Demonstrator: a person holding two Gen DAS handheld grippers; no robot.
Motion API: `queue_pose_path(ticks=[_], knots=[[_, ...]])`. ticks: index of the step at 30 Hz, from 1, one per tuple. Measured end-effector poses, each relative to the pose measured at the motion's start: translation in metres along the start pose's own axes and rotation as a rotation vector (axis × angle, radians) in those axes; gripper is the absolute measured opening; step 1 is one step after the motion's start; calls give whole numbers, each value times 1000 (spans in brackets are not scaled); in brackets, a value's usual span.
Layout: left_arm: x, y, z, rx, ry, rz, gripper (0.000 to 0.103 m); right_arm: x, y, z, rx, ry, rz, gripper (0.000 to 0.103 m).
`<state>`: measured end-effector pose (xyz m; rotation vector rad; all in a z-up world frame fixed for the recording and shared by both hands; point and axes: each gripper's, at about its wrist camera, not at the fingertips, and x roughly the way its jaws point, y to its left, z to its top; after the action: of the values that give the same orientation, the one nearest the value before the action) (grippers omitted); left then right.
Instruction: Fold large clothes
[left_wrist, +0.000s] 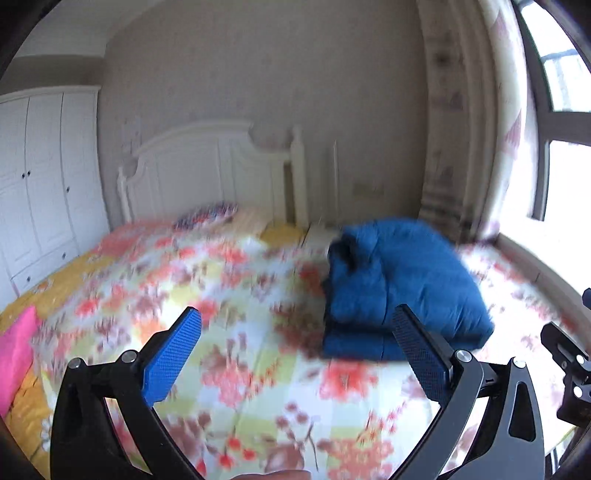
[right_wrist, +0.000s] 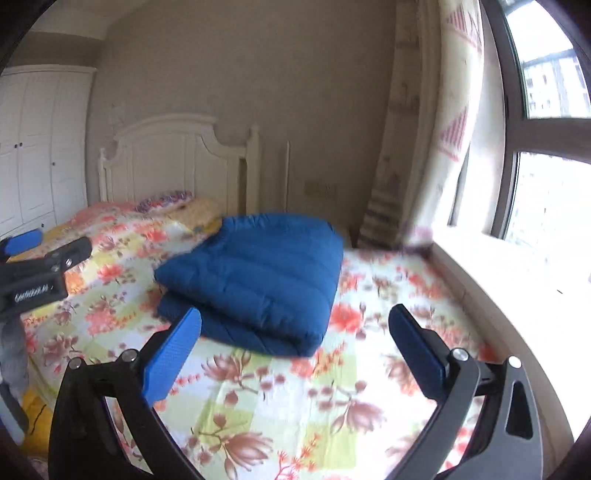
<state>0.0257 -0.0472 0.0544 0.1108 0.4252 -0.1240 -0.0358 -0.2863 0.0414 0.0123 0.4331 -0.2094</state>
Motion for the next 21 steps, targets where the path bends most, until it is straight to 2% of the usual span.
queue_pose_path(ticks=[2,4,21], knots=[[8,-4,-10,16,33,-3,99,15,3,-10,0,50,7,101],[16,-7,-20,38,53,2,99,22,5,-15,2,62,11,101],[21,-16,-32,55,77,-21,99,15,3,-16,34,40,24,101]])
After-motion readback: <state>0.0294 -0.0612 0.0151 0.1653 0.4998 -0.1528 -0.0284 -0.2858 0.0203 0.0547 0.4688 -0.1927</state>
